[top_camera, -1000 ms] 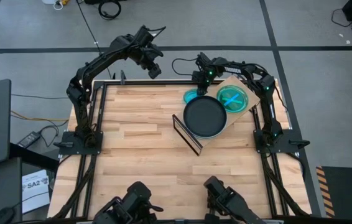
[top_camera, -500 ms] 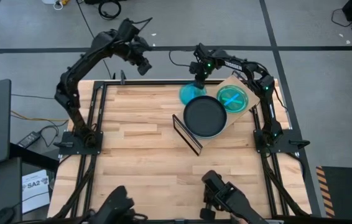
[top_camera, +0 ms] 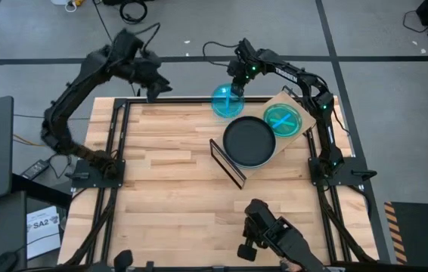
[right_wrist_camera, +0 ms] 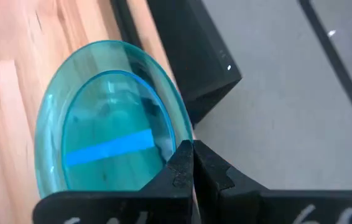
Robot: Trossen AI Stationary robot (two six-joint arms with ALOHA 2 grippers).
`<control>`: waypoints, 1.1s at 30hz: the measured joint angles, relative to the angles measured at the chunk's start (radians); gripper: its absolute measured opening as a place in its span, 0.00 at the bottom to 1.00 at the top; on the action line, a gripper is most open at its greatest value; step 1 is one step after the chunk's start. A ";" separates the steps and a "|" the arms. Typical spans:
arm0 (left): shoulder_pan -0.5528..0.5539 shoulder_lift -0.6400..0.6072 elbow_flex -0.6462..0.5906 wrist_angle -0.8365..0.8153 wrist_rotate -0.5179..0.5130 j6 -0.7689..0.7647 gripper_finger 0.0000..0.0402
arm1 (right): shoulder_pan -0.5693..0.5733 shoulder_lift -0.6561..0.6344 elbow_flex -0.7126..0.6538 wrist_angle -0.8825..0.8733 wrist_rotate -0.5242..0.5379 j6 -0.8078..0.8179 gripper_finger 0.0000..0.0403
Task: Place and stack plates onto a shelf
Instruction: Stack the small blue plate on top of the small blue plate on the shelf
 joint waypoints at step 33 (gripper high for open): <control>-0.197 -0.614 -1.471 1.552 -0.065 -0.314 0.43 | -0.053 -0.133 0.385 -0.361 0.000 0.176 0.01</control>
